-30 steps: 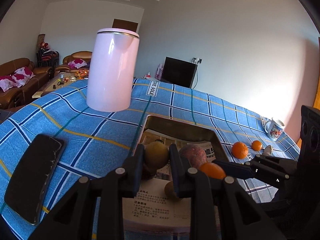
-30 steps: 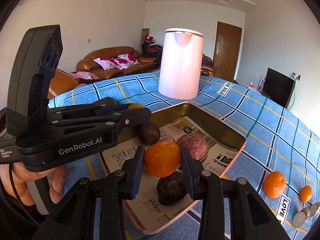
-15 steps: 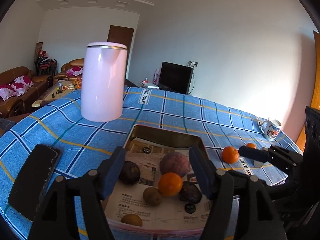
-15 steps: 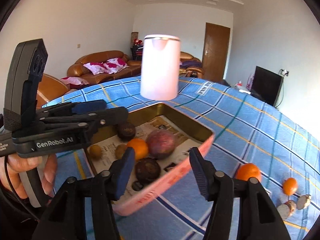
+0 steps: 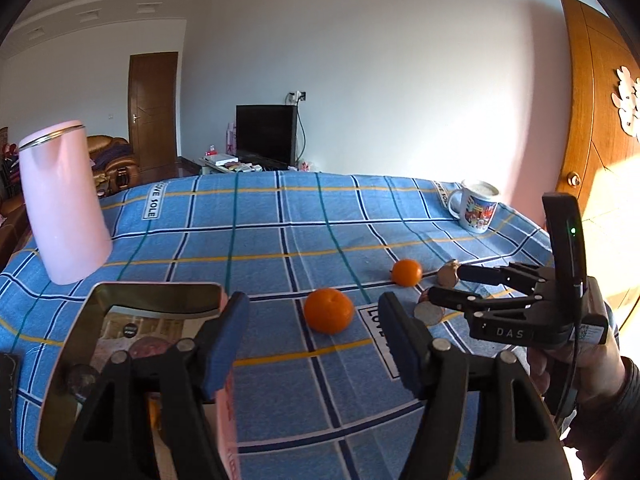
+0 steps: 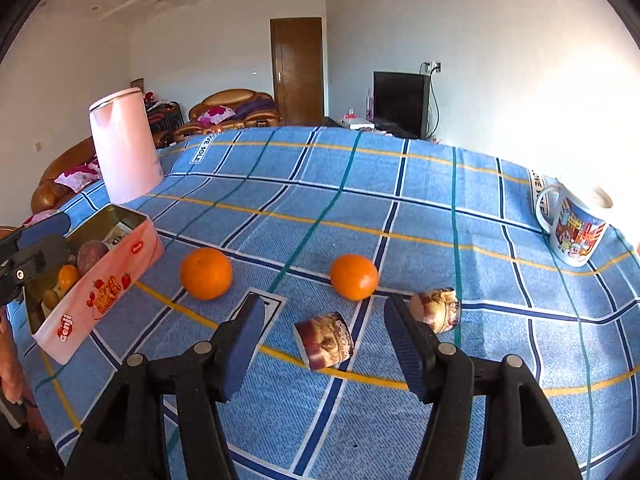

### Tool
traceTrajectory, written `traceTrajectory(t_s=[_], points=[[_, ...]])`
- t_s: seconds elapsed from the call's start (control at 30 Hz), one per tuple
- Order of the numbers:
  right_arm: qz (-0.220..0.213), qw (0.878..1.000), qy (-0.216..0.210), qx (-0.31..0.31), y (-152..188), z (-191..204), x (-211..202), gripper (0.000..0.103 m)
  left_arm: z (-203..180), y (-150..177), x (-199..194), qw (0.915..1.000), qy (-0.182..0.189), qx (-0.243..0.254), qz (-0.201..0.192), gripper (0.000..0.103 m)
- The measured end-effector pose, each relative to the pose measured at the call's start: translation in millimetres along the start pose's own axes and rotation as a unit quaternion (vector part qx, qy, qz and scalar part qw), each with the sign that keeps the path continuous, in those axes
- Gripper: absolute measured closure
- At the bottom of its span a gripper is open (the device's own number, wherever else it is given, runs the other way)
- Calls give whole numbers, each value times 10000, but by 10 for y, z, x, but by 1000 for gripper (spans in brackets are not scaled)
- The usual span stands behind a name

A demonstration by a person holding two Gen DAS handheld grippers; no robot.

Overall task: Organize fruits
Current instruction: 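Grasp the large mandarin with the left tool while the right tool grasps a brown cylindrical item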

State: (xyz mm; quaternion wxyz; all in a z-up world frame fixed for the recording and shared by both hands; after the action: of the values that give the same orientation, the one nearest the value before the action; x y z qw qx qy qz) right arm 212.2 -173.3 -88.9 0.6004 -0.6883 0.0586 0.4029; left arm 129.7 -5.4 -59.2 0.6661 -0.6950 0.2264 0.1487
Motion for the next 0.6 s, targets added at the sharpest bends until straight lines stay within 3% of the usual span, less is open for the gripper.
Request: traceTrajectory(t_s=[0.2,0.33,0.37,0.4,0.47,0.6], points=[[327,9992,-232,12,64,4,177,39,-89,26,459,9984,5,-30,561,34],[682,9974,-242,27,114,-18,325,40,-125,50,606,9973,-80,62,731,34],[721,9971,-261,27,119,-22,336,45,-130,56,642,9969,-97,81,778,34],[778,9966,-255,15,128,-23,353,59,-144,58,684,9965,-103,89,820,34],[898,9955,-305,10,144,-32,397,68,-160,69,768,9955,-105,93,941,34],[863,9953,-428,61,151,-53,377,71,-186,71,879,9938,-119,142,1095,34]])
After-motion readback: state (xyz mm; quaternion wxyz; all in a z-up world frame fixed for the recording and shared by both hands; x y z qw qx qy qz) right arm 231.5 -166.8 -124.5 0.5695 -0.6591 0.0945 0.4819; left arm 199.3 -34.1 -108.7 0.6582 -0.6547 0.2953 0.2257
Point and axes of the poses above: each gripper's, at about its wrist camera, not at the fingertips, and x roughly the way its jaws point, z to its left, y to its underside, the point moved 4 cm from there along x, roughly the way its jaws point, and after that the axes turned 1 degree about x, right-handed, at the moved point
